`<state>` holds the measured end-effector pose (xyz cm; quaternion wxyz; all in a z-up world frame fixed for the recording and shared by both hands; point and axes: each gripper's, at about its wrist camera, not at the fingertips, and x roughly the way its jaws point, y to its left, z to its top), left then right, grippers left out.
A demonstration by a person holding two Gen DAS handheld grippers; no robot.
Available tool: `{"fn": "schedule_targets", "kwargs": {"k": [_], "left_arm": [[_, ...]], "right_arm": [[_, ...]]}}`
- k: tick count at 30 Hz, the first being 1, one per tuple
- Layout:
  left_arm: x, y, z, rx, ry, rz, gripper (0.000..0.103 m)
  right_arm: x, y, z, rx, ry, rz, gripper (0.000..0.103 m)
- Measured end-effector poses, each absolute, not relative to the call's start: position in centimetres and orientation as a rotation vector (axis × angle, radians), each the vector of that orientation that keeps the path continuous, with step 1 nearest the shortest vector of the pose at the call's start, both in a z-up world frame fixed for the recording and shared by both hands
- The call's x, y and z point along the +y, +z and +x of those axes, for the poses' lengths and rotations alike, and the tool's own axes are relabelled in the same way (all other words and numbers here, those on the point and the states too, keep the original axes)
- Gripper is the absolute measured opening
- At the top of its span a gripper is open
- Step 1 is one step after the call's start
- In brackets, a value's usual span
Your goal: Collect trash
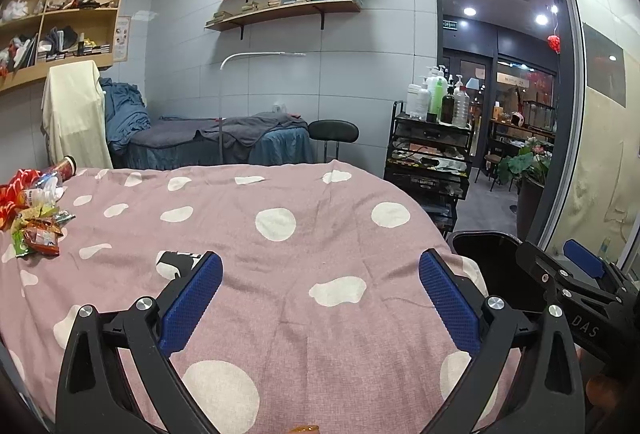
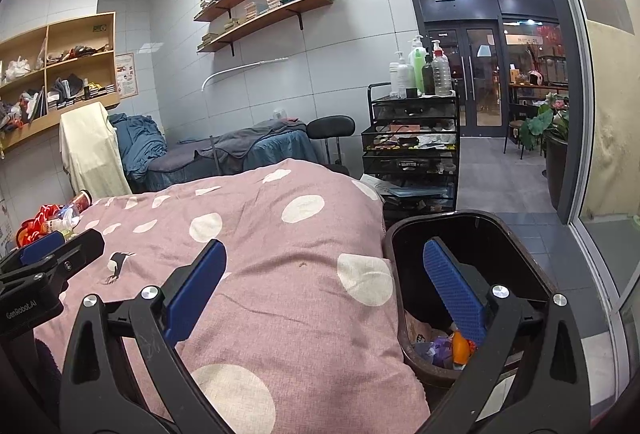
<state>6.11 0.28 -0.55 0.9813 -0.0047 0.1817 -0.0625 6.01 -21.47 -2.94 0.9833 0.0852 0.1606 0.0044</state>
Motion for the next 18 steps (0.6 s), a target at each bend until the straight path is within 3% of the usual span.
{"fn": "schedule_targets", "kwargs": {"k": [18], "left_arm": [[0.36,-0.46,5.95,0.366,-0.136,-0.017,0.098]], "right_arm": [[-21.85,-3.15,6.0,0.327,0.003,0.18,0.098]]}}
